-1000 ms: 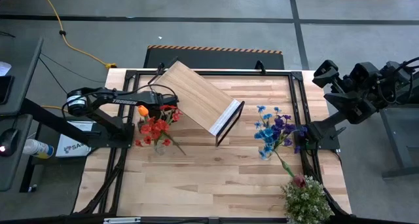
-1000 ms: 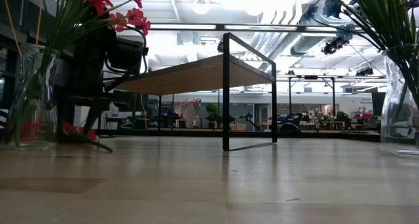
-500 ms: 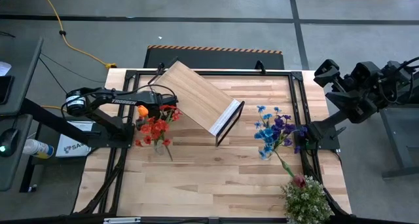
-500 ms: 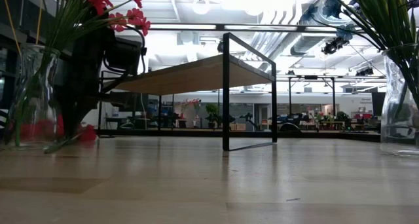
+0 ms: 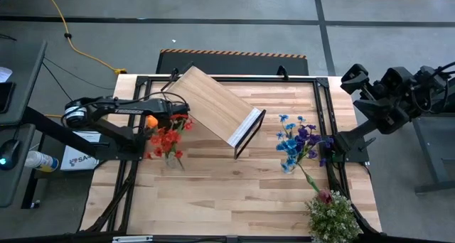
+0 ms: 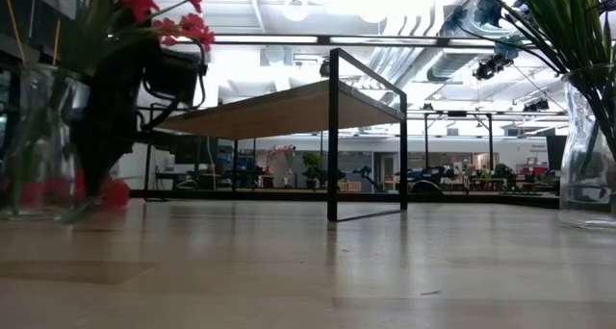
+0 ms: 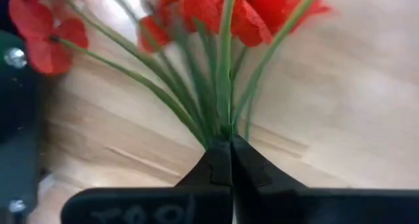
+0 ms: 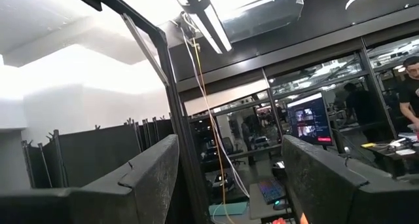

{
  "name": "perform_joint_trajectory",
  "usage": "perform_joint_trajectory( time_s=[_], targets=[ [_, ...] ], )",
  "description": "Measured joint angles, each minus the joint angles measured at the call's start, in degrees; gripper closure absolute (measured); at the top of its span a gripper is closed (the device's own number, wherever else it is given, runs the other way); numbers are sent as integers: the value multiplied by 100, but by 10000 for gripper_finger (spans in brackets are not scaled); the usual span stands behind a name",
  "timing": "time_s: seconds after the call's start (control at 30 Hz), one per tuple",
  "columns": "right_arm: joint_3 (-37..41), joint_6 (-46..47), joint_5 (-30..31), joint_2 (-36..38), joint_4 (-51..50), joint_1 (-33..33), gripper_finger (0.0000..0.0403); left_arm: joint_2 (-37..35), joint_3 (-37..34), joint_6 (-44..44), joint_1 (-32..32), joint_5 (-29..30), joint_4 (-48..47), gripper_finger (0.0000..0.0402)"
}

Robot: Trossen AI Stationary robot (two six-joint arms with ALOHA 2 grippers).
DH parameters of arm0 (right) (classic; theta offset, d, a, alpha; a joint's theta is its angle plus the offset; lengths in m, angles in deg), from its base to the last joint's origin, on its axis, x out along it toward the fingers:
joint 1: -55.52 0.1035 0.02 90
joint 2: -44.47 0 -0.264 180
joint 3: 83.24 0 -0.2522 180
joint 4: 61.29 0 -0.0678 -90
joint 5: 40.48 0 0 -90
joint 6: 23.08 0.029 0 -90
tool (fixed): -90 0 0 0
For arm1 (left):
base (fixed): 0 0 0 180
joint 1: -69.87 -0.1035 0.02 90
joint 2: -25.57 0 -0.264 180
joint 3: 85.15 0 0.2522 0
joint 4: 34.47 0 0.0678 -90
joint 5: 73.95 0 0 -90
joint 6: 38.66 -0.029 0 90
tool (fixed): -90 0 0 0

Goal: Pick and place flowers into a vace then onto a shelf
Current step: Put the red flower into the left transparent vase

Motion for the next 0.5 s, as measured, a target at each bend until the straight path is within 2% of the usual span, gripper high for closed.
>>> perform_joint_trajectory(
  time_s=[0.5],
  targets=[
    [0,-94,2,2,0,0,142,-1876,26,518,0,1190,122,378]
  ],
)
